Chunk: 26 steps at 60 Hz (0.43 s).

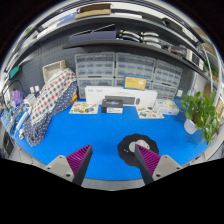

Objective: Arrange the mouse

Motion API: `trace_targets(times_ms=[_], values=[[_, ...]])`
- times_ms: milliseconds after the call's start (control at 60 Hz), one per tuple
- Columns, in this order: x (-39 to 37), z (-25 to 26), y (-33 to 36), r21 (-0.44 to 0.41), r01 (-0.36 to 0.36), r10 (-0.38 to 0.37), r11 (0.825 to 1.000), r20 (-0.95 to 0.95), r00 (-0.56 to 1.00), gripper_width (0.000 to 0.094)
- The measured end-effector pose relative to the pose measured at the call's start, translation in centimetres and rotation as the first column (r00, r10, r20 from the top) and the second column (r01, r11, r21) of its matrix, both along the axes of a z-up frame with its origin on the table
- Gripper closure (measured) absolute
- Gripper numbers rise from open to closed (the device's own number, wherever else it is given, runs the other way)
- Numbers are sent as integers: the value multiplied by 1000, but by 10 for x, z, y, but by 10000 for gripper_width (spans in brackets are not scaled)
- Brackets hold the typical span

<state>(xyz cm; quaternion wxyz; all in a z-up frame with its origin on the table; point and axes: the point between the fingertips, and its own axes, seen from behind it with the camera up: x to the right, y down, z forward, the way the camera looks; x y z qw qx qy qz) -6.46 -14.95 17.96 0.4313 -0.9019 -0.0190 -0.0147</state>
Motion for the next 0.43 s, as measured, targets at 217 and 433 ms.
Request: trace_targets(times_ms=[217,433], values=[[-29,8,-24,6,-30,30,1000,6,1000,79],[-48,7,-36,2,-46,46,999,-13,999,80]])
